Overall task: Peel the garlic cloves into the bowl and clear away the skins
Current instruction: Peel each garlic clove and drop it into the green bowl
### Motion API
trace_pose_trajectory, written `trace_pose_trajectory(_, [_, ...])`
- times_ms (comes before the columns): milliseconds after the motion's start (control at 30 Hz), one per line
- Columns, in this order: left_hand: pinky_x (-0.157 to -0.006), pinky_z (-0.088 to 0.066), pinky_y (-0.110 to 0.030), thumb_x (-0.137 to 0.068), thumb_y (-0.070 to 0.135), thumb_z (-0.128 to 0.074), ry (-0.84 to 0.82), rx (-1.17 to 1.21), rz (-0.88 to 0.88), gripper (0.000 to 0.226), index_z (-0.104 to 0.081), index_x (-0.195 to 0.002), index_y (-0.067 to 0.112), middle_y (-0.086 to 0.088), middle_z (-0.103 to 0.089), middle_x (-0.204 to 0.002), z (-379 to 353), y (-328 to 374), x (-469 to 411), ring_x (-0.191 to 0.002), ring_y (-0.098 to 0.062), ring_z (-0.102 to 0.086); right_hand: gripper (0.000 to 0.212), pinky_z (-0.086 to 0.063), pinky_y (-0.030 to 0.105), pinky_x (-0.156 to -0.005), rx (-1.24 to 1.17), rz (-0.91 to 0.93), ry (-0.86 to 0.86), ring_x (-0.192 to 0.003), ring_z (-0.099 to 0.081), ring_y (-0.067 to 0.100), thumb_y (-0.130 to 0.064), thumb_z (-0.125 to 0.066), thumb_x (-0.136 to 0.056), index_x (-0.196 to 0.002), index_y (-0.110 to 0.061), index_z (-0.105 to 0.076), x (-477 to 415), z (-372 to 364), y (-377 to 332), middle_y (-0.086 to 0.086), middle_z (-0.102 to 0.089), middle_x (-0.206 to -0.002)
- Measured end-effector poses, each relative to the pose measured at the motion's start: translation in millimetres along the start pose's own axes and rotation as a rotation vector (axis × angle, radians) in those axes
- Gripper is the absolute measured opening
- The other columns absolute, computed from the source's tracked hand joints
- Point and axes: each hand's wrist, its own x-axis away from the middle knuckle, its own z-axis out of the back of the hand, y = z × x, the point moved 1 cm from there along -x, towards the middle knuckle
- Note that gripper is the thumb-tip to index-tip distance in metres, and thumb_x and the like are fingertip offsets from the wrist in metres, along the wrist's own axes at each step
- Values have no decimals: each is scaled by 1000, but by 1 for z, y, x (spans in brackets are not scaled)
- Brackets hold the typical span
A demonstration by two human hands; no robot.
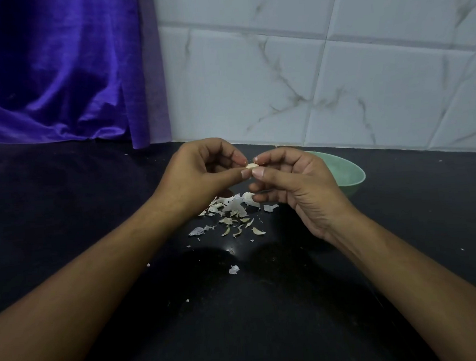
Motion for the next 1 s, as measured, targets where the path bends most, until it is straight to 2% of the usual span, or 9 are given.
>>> trace_pose_trajectory(167, [-72, -63, -45, -83, 9, -85, -11, 4, -42, 14, -74, -89, 14, -14, -75, -87, -1, 1, 0, -75, -20, -66, 11, -64, 33, -66, -22, -22, 14, -71, -71, 23, 1, -72, -89, -98, -4, -69, 0, 0, -2, 23, -74, -95])
trace_pose_trajectory(300, [-67, -63, -34, -82, 9, -85, -20, 21, -57, 13, -75, -90, 15, -9, -75, -85, 0, 0, -1, -76, -19, -67, 12, -64, 34, -67, -27, -18, 16, -71, -72, 23, 1, -72, -88, -98, -4, -68, 0, 0, -4, 17, -75, -88])
trace_pose_trajectory(433, [-66, -62, -35, -83, 10, -85, -23, -4, -71, 13, -75, -91, 12, -4, -75, -82, -1, 0, -1, -75, -18, -66, 12, -64, 33, -66, -40, -27, 29, -69, -70, 22, 0, -72, -89, -100, -4, -66, 1, -1, -4, 19, -76, -90])
trace_pose_trajectory(567, [-70, -63, -45, -82, 16, -87, -13, -36, -82, 10, -76, -83, 16, -11, -78, -86, 1, 2, 0, -76, -26, -69, 9, -64, 33, -66, -51, -32, 24, -68, -70, 21, -2, -71, -90, -98, -4, -69, 1, -2, -2, 18, -75, -90])
trace_pose_trajectory(667, [-70, -64, -42, -82, 15, -85, -15, -10, -77, 9, -77, -80, 20, -16, -77, -88, 2, 2, -1, -78, -25, -72, 12, -64, 33, -67, -67, -36, 22, -69, -71, 20, -5, -73, -87, -99, -5, -69, 1, -2, -2, 16, -75, -89])
trace_pose_trajectory(833, [-68, -64, -38, -91, 10, -78, -37, -2, -76, 2, -77, -92, 11, -18, -76, -89, 2, 1, -1, -79, -22, -73, 14, -64, 34, -69, -95, -51, 12, -70, -71, 20, -4, -73, -86, -100, -5, -68, 0, 0, -2, 10, -74, -86])
trace_pose_trajectory(1000, [-67, -63, -37, -93, 9, -76, -33, -9, -77, 5, -75, -97, 7, -21, -74, -90, 0, 0, -1, -79, -23, -72, 16, -64, 32, -67, -95, -50, 11, -71, -72, 20, -3, -72, -86, -102, -4, -71, 0, 0, -1, 10, -75, -85])
